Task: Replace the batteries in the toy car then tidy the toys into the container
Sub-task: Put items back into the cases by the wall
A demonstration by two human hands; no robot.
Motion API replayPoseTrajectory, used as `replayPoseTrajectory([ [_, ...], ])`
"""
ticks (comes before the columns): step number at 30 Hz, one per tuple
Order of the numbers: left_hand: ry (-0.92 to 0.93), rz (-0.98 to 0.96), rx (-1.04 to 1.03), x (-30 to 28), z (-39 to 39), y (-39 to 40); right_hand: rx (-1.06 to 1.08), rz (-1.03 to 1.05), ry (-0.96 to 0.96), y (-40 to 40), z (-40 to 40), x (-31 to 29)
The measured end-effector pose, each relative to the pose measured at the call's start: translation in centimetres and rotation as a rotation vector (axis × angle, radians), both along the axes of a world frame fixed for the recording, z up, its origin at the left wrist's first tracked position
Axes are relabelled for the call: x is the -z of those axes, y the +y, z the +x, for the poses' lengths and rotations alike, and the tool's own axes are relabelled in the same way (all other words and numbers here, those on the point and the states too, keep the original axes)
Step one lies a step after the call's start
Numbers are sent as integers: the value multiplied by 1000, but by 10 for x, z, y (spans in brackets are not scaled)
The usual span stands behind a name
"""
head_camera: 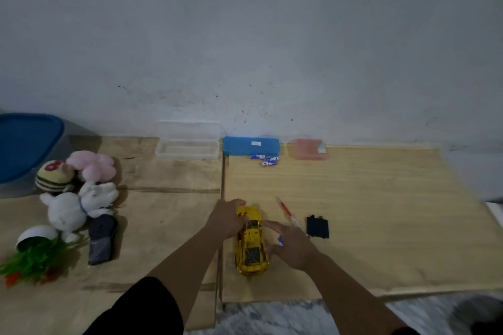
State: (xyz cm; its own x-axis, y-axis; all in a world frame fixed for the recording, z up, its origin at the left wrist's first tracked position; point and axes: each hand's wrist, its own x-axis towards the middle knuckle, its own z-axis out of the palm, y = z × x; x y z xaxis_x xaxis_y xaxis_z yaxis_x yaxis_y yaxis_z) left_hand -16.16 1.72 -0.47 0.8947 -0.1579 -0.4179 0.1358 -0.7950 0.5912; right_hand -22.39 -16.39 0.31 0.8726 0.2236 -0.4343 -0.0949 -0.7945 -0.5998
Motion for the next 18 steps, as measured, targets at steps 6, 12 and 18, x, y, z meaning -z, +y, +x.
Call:
replayPoseTrajectory([
  [6, -173, 7, 53, -27, 34, -19, 196, -171, -192, -36, 40, -25],
  [12, -286, -16, 88, -28, 81, -78, 169, -387, -392, -91, 95, -31],
  [18, -347, 27, 168, 0, 134, -149, 49, -487, -505, -141, 158, 0],
])
